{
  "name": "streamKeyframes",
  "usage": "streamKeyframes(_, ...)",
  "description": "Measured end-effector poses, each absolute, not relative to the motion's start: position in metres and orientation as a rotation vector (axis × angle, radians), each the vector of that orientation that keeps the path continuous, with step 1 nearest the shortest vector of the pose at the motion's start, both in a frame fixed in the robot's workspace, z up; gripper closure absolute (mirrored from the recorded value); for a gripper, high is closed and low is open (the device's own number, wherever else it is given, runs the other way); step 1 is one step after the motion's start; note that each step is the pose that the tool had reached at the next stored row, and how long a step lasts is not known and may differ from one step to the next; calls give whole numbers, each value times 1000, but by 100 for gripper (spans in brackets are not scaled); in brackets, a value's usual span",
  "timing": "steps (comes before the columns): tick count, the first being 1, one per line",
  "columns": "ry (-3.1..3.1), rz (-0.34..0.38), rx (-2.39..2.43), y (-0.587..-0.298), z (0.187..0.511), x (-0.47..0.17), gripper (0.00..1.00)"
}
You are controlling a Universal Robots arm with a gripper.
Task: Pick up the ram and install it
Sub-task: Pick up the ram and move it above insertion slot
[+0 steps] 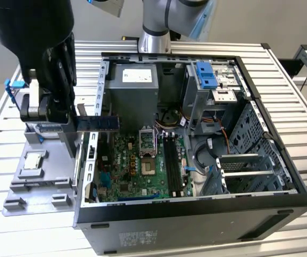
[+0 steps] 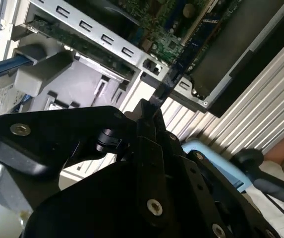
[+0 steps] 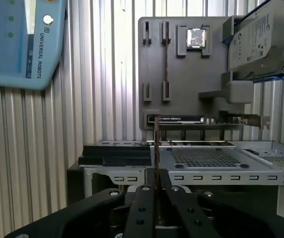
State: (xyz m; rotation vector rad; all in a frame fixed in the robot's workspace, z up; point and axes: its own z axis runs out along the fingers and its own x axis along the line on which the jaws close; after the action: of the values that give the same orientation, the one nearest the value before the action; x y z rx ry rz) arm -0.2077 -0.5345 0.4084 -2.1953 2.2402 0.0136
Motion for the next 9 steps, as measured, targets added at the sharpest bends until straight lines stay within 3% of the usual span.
streamKeyframes(9, 2241, 15, -2196, -535, 408, -173, 100)
